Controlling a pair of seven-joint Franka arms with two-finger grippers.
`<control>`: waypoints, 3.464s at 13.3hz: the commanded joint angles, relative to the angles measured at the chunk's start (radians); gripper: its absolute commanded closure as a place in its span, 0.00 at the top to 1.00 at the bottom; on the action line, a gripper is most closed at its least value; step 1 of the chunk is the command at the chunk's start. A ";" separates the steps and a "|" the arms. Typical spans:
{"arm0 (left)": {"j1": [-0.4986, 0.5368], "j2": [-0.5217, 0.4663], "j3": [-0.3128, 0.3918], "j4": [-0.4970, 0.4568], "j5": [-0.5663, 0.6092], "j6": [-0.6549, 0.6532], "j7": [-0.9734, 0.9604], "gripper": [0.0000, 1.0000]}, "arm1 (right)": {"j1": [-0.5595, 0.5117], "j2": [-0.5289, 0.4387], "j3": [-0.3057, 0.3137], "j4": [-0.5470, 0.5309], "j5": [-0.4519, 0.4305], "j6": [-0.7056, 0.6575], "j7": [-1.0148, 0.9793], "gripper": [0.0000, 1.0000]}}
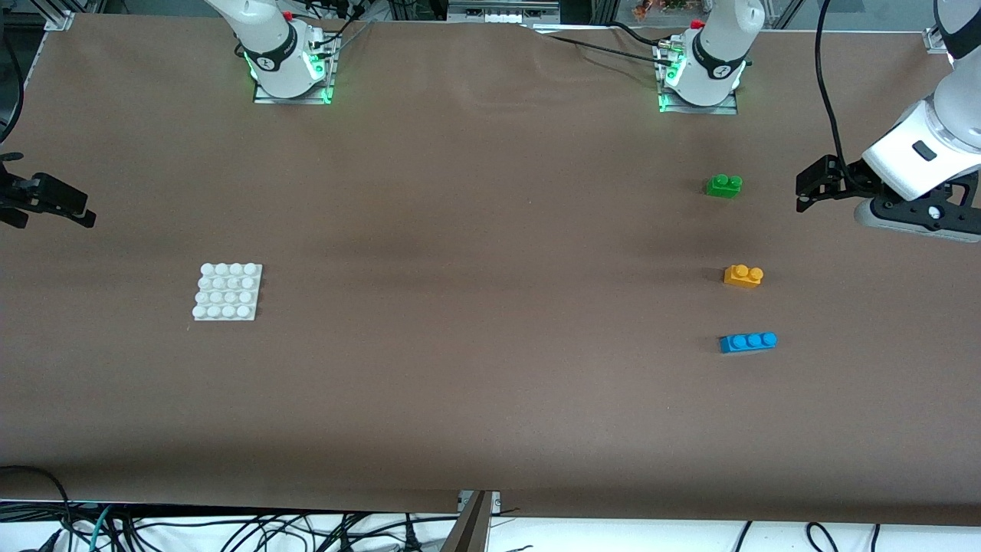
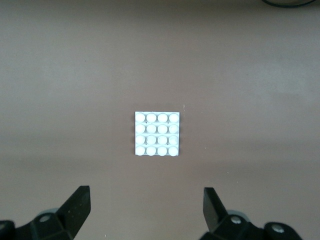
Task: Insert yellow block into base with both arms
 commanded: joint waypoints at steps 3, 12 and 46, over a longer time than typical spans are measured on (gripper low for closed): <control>0.004 0.004 0.002 0.018 -0.013 -0.010 -0.001 1.00 | -0.007 0.000 0.009 0.009 -0.011 -0.001 -0.007 1.00; 0.010 0.004 0.004 0.017 -0.014 -0.010 -0.001 1.00 | -0.007 -0.001 0.009 0.009 -0.011 0.000 -0.007 1.00; 0.010 0.003 0.004 0.015 -0.014 -0.010 -0.001 1.00 | -0.024 0.163 0.000 -0.003 -0.014 0.005 0.001 1.00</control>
